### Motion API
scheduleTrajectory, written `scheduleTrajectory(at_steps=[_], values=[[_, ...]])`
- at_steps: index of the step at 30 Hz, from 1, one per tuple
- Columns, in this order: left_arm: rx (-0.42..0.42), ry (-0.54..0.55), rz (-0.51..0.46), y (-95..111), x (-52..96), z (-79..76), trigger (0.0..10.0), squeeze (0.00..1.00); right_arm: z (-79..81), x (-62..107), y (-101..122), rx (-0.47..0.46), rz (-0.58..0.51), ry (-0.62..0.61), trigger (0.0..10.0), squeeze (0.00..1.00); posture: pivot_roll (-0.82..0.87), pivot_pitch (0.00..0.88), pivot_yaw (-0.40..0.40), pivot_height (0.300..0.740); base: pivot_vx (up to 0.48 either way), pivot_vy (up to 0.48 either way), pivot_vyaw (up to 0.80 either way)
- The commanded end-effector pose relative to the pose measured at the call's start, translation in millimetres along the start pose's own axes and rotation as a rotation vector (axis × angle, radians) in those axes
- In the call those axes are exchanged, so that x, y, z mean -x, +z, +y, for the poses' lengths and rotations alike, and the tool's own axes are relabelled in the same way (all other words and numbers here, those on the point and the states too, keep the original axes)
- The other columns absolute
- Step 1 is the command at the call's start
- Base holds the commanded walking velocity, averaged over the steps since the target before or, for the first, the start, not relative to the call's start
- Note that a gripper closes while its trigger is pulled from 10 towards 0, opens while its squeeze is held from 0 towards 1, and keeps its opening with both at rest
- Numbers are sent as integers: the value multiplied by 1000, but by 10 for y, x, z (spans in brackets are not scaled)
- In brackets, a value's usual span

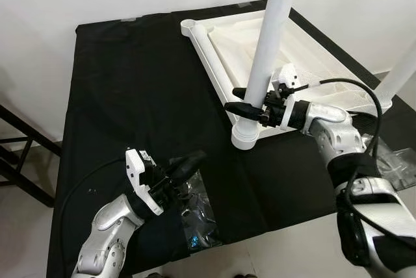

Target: Building children table

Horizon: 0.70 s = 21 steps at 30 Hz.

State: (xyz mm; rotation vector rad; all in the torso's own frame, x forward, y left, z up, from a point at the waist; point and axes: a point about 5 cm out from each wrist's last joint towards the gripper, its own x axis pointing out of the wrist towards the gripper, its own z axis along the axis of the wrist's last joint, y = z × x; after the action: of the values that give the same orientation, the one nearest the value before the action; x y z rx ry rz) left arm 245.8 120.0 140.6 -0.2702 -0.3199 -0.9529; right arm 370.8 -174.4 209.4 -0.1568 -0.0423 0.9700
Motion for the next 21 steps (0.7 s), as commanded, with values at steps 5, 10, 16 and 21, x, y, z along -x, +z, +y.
scheduleTrajectory(at_steps=[5,10,16,21], values=[[-2,8,11,32,75,22,10000,0,160,138,-670,-113,243,-606,0,0,39,178,6,740,0,0,0],[-16,14,15,38,70,48,10000,0,735,42,-838,-273,209,-613,0,0,26,170,25,740,0,0,0],[-31,31,12,26,60,55,10000,0,547,33,-755,-217,248,-665,4863,0,36,162,5,740,0,0,0],[-58,59,7,32,62,55,10000,0,489,0,-557,-178,233,-577,10000,1000,41,160,-2,740,0,0,0]])
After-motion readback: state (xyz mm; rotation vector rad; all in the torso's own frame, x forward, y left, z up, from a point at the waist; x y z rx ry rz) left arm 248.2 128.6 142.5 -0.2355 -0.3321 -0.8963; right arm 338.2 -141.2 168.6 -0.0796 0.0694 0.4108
